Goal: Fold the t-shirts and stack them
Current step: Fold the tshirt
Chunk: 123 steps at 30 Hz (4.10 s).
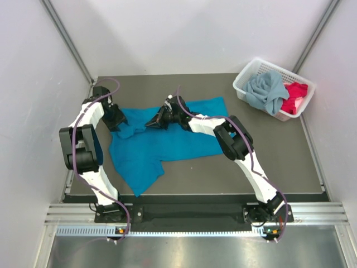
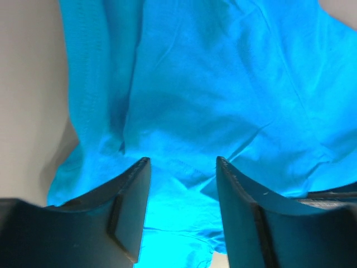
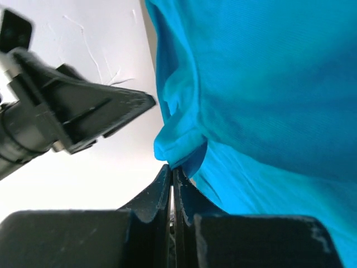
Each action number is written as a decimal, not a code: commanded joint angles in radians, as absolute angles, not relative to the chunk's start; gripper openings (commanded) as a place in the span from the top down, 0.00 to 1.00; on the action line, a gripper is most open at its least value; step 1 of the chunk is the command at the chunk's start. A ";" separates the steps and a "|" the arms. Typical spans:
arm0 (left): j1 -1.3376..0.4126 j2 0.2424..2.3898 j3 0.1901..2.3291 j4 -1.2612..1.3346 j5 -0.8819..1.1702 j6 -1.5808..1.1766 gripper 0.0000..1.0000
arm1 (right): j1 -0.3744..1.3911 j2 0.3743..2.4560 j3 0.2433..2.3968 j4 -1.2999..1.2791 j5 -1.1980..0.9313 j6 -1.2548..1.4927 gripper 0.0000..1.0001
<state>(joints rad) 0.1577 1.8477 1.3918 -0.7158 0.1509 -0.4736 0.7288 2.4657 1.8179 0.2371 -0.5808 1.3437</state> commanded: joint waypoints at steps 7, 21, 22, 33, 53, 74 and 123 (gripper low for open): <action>0.186 1.740 1.368 -0.739 0.080 -0.460 0.43 | 0.716 2.454 1.904 0.157 -0.618 1.391 1.00; 0.253 1.835 1.341 -0.693 0.198 -0.468 0.47 | 0.713 2.461 1.899 0.144 -0.644 1.342 1.00; 0.253 1.839 1.341 -0.692 0.207 -0.471 0.48 | 0.713 2.465 1.901 0.144 -0.643 1.341 1.00; 0.253 1.888 1.368 -0.698 0.232 -0.462 0.78 | 0.712 2.480 1.930 0.117 -0.640 1.318 1.00; 0.258 1.838 1.436 -0.884 0.215 -0.492 0.95 | 0.701 2.470 1.979 -0.121 -0.626 1.223 1.00; 0.278 1.855 1.462 -0.747 0.328 -0.497 0.57 | 0.690 2.497 2.140 -0.322 -0.615 0.854 0.71; 0.333 2.391 2.089 -0.752 0.362 -0.767 0.55 | 0.268 2.011 1.755 -0.557 -0.463 0.476 0.62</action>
